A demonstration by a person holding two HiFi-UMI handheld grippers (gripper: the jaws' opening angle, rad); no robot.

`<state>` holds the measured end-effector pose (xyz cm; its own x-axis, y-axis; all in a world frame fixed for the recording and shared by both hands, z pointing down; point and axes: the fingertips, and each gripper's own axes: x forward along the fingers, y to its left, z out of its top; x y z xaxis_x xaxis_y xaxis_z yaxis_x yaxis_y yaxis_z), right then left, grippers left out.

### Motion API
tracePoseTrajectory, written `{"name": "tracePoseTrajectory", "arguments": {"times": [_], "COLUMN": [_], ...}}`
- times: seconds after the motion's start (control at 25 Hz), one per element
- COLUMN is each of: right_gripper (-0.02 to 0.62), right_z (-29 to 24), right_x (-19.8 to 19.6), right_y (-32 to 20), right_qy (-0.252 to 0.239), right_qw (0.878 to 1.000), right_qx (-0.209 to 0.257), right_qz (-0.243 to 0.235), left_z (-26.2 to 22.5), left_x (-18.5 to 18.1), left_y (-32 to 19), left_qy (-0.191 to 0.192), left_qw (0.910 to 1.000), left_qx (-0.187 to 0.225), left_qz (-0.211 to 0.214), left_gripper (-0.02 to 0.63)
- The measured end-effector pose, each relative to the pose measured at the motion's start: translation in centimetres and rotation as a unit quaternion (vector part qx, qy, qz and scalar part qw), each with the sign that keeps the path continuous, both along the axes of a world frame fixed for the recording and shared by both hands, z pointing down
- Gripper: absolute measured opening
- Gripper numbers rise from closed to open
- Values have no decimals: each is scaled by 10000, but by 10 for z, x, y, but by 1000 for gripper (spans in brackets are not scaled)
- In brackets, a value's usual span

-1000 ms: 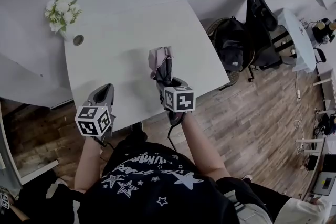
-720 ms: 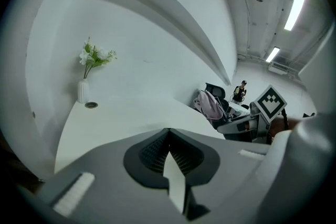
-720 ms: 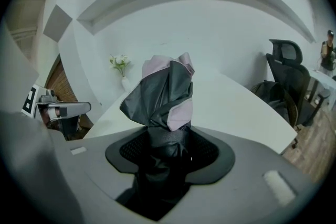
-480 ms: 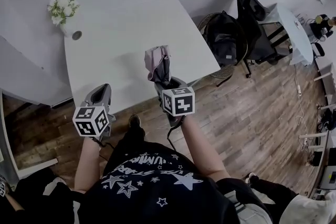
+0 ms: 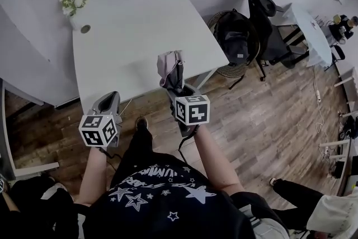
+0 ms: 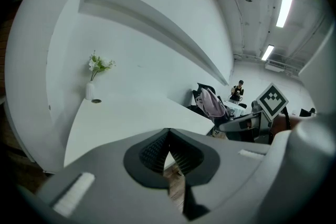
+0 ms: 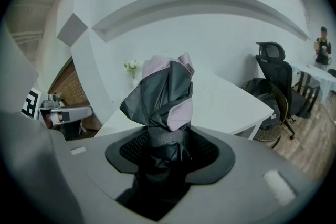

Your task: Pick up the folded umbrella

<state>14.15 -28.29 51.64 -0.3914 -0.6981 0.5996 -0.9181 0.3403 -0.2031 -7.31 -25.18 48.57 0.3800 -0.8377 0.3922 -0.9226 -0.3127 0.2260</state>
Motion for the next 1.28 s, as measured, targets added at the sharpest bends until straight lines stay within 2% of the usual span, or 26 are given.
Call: {"name": "tracePoseTrajectory", "arguments": {"times": [0.4, 0.8, 1.28], "right_gripper": [237, 236, 236], "right_z": [-7, -7, -12], "right_x": [10, 3, -2], "right_y": [64, 117, 141], "right_qy": [-114, -72, -204], "right_qw": [9999, 9999, 9995], "right_qx": [61, 68, 203], "right_qz": [28, -111, -147], "left_z": [-13, -15, -17], "left_x": [15, 5, 0], "left_y": [61, 114, 141], "left_qy": [-108, -143, -114], "left_qw": [9998, 9998, 9998], "left_qx": [113, 127, 151], "left_qz": [132, 47, 29], "left_gripper": [3, 3, 3]}}
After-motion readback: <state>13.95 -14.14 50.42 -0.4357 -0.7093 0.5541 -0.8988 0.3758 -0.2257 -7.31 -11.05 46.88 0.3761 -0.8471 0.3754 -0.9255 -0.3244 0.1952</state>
